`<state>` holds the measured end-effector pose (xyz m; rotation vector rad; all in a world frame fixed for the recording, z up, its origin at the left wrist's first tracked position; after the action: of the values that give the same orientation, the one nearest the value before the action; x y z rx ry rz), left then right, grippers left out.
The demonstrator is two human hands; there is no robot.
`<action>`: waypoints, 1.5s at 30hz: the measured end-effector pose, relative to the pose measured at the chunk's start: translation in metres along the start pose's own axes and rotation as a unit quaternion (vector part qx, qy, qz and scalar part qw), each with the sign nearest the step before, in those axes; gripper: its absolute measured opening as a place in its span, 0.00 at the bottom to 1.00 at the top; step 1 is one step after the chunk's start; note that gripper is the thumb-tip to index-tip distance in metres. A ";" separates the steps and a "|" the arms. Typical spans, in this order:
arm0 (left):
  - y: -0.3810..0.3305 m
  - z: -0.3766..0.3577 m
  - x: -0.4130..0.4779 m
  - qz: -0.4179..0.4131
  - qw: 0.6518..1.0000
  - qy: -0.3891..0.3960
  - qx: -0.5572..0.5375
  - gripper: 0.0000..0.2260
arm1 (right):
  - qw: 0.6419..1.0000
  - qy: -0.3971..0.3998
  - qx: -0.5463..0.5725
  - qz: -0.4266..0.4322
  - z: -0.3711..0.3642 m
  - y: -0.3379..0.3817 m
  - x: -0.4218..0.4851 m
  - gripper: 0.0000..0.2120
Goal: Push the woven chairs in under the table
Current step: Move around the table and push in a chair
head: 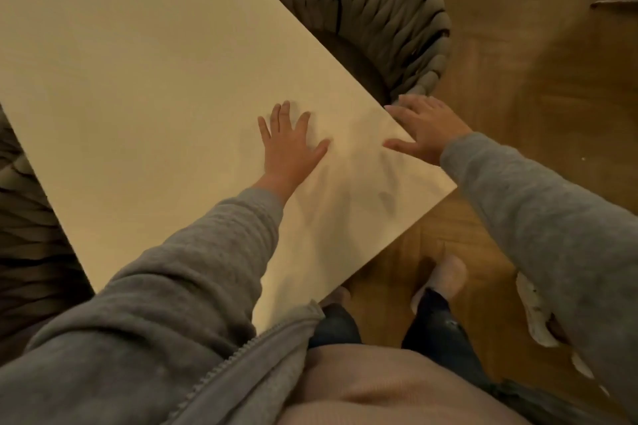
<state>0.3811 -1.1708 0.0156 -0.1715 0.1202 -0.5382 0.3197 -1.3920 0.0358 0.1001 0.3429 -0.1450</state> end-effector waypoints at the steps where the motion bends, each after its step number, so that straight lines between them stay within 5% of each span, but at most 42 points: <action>1: -0.005 0.000 0.013 0.014 1.000 -0.006 -0.004 0.29 | 1.000 -0.009 0.004 0.011 0.007 -0.010 0.015 0.34; 12: -0.095 -0.016 0.138 0.214 0.976 -0.045 -0.019 0.27 | 0.970 0.053 -0.128 0.200 0.064 -0.138 0.176 0.37; 16: -0.143 -0.022 0.180 0.230 0.972 -0.038 -0.030 0.27 | 0.948 0.062 -0.177 0.256 0.088 -0.176 0.228 0.37; 27: -0.139 -0.042 0.275 0.362 0.928 -0.032 -0.087 0.27 | 0.860 0.089 -0.309 0.396 0.102 -0.161 0.373 0.47; 30: -0.119 -0.059 0.296 0.430 0.888 0.031 -0.162 0.29 | 0.818 0.090 -0.395 0.408 0.102 -0.153 0.411 0.48; 34: -0.106 -0.079 0.323 0.510 0.791 0.085 -0.327 0.30 | 0.774 0.084 -0.474 0.411 0.120 -0.143 0.460 0.45; 45: -0.120 -0.104 0.392 0.615 0.589 -0.064 -0.520 0.31 | 0.585 0.036 -0.572 0.574 0.111 -0.080 0.538 0.34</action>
<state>0.6390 -1.4897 -0.0894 -1.1828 0.3671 1.0507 0.8442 -1.5511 -0.0501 -0.9849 0.3378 1.4162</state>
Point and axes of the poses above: each hand's wrist, its own x-axis towards the middle knuckle, its own z-axis out of the back of the hand, y = z × x, the point moved 8 cm from there along x, towards the middle knuckle, and after that the axes turned 10 degrees about -z, right-handed, at the moved point
